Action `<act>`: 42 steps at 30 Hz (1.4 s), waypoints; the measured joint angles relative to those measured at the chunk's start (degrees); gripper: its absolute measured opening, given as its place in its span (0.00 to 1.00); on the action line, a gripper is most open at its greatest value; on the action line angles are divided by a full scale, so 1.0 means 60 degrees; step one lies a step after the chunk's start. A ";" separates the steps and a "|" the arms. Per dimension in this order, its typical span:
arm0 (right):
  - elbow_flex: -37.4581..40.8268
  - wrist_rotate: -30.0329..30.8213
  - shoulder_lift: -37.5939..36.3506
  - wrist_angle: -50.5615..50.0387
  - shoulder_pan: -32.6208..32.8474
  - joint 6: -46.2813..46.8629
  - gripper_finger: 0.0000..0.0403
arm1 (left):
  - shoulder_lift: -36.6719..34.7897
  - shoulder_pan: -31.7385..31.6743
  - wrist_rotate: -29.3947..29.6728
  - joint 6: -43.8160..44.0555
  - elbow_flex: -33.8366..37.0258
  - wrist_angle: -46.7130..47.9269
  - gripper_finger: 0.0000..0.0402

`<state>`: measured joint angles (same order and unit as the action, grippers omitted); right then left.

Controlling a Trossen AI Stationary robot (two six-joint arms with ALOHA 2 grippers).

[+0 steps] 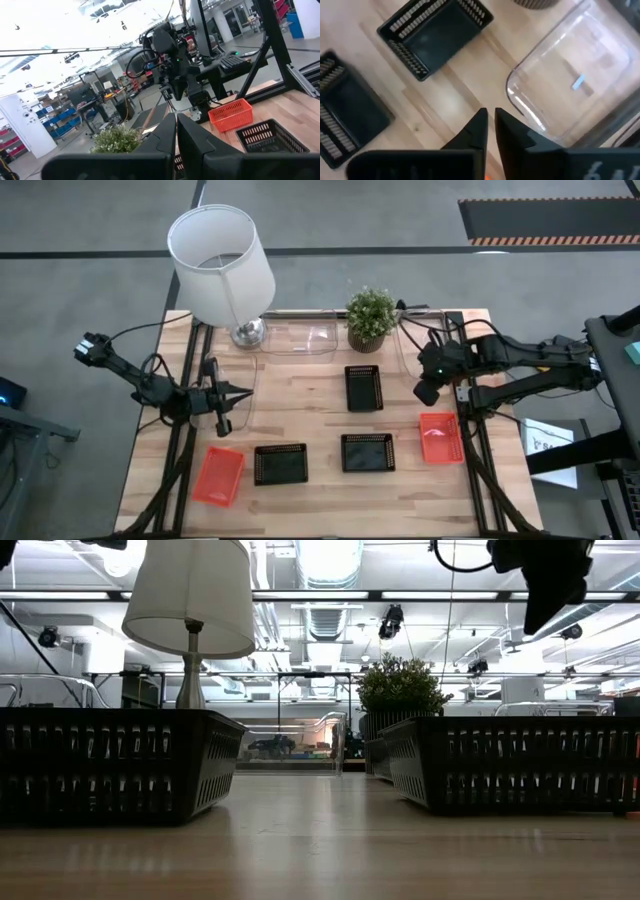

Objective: Stack baskets by color
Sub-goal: Stack the top right transparent bin on the top left transparent bin

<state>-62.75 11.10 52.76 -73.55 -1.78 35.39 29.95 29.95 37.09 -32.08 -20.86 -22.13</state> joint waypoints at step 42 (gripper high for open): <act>-0.0523 0.0908 0.5353 0.1972 -0.4075 -0.0917 0.49 | 0.0045 0.0000 0.0912 -0.2530 -0.0026 -0.0546 0.00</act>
<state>-65.89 16.55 84.88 -61.71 -26.23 29.89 30.22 29.95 42.56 -47.26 -21.02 -25.41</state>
